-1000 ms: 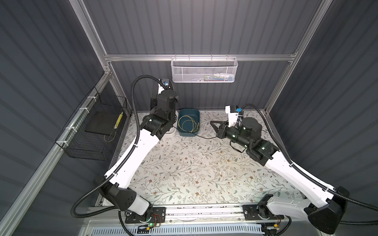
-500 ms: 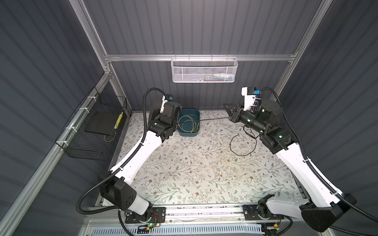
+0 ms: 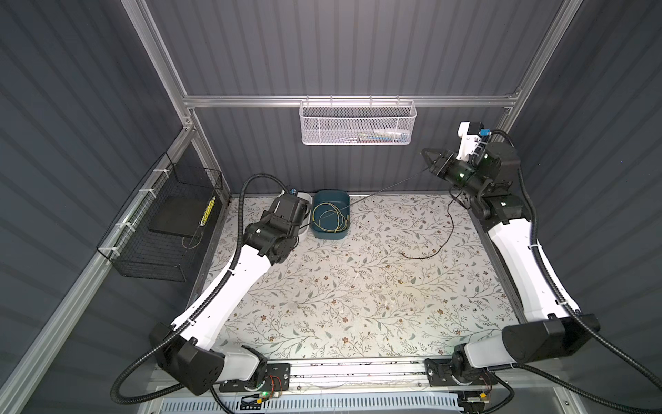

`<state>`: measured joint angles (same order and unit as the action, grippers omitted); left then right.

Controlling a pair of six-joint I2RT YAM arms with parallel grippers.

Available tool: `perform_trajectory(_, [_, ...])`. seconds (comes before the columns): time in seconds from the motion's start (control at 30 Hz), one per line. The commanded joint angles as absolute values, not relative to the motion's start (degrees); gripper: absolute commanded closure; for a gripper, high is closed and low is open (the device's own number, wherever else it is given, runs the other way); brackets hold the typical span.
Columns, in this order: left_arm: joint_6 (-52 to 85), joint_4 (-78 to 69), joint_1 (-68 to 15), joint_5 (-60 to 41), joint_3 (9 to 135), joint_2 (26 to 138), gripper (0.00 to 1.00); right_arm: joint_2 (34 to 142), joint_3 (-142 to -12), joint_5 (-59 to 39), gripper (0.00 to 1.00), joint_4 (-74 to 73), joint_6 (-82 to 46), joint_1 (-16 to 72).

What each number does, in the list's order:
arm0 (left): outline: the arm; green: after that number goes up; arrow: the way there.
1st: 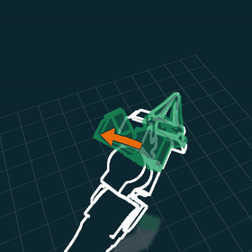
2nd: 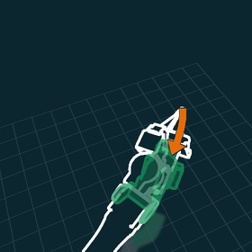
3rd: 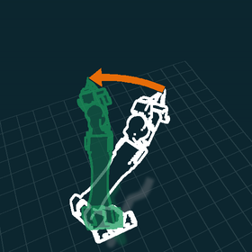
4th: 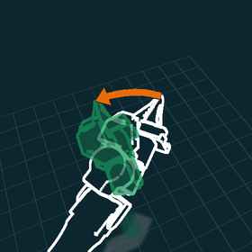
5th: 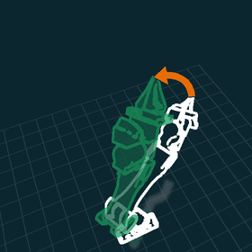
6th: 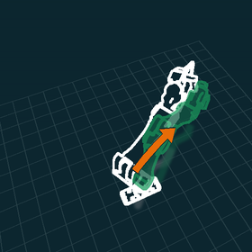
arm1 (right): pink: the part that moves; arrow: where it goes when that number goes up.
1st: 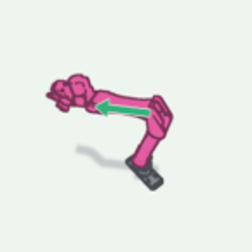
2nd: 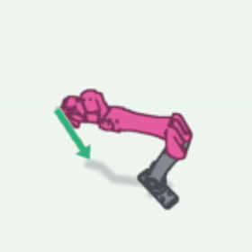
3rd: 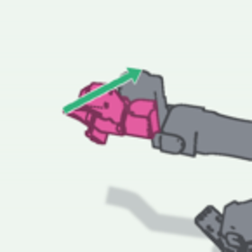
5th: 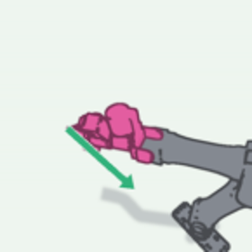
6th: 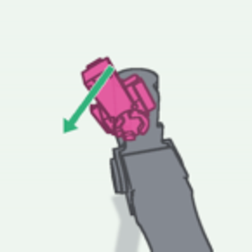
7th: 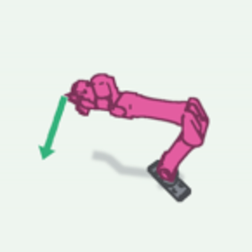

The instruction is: Wrap the cables

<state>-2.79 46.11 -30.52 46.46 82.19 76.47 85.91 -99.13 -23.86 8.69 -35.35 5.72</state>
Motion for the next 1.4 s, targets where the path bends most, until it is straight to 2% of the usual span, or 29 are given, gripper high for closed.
perform_trajectory(0.0, [-1.4,50.4,-29.6,50.4,81.6,73.0,1.00,88.5,-105.3,-21.6,0.91,6.8,-36.5,2.1])
perform_trajectory(0.17, [-0.3,52.8,-29.6,51.1,78.9,70.4,1.00,95.4,-115.0,-22.8,0.92,10.3,-37.4,-2.5])
perform_trajectory(0.27, [-0.1,54.5,-29.6,51.0,78.2,69.1,1.00,99.4,-120.2,-23.1,1.00,12.4,-37.7,-4.1])
perform_trajectory(0.37, [0.0,55.9,-29.6,48.4,78.1,67.8,1.00,103.3,-125.0,-23.9,1.00,14.8,-38.0,-4.6])
perform_trajectory(0.63, [-1.6,60.1,-29.6,31.0,82.6,63.9,1.00,109.9,-128.0,-19.9,1.00,16.0,-35.9,-3.3])
perform_trajectory(0.77, [-2.8,63.4,-29.7,20.8,86.6,63.1,1.00,116.2,-133.2,-14.8,1.00,19.6,-33.1,-3.4])
perform_trajectory(0.93, [-3.8,61.9,-29.7,12.4,88.6,60.8,1.00,122.6,-138.7,-13.8,1.00,23.4,-32.2,-3.5])
perform_trajectory(1.07, [-2.4,55.7,-29.7,4.3,90.5,59.5,1.00,121.0,-130.6,-12.4,1.00,20.5,-30.9,-2.2])
perform_trajectory(1.3, [7.3,44.5,-29.7,-4.1,97.2,62.3,1.00,112.0,-102.8,-7.1,1.00,9.8,-28.2,-0.2])
perform_trajectory(1.37, [9.7,39.7,-29.7,-3.5,97.5,62.1,1.00,109.1,-94.8,-5.9,1.00,5.7,-28.5,0.2])
